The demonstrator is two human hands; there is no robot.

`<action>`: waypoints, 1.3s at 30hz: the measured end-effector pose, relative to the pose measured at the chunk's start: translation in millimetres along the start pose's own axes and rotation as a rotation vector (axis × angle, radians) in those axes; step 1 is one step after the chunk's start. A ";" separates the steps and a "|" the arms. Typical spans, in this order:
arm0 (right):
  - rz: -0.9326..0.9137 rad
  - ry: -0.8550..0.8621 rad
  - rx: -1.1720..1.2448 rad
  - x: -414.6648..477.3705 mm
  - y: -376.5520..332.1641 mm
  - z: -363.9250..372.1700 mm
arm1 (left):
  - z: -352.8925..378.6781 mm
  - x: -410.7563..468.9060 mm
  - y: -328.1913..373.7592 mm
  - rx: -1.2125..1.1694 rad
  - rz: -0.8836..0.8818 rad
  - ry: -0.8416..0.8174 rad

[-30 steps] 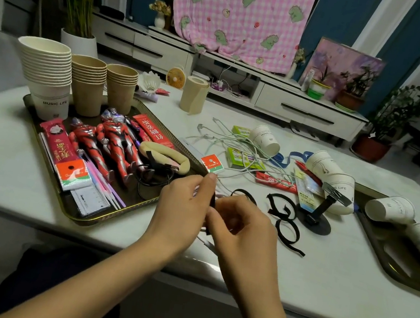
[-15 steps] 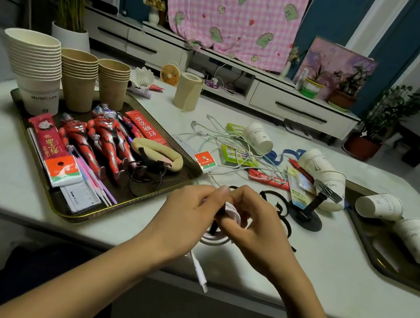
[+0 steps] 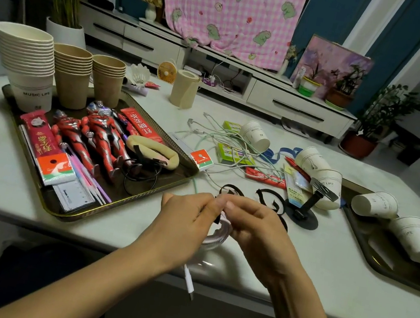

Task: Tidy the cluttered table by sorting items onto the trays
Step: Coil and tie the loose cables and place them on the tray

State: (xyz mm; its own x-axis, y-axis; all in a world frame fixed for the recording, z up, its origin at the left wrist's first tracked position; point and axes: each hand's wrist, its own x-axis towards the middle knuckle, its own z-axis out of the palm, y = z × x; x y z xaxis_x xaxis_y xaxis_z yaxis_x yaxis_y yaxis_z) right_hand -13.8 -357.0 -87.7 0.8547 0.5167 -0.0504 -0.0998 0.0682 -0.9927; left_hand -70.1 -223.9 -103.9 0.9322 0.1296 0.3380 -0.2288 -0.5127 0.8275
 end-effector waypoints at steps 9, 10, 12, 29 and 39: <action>-0.562 0.332 -0.222 -1.2 17.1 29.3 | 4.5 1.9 3.0 -0.119 -0.233 0.201; -0.587 0.327 -0.235 -1.8 20.5 29.4 | 3.7 2.1 1.7 -0.120 -0.252 0.197; -0.613 0.279 -0.310 -4.6 26.8 29.4 | 1.3 1.5 -0.8 -0.120 -0.287 0.178; -0.764 0.084 -0.817 -8.5 24.4 11.8 | -2.1 -2.2 4.6 -0.007 -0.290 0.104; -1.013 0.269 -0.993 12.4 24.6 14.8 | -12.6 12.9 -1.9 -0.414 -0.371 0.076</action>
State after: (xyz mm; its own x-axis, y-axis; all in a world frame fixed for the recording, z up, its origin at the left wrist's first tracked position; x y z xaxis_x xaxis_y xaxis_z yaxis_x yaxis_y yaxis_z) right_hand -13.2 -336.3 -111.1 0.4218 0.4254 0.8007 0.8891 -0.3672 -0.2733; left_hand -61.2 -210.6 -95.5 0.9519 0.3062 0.0092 0.0054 -0.0466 0.9989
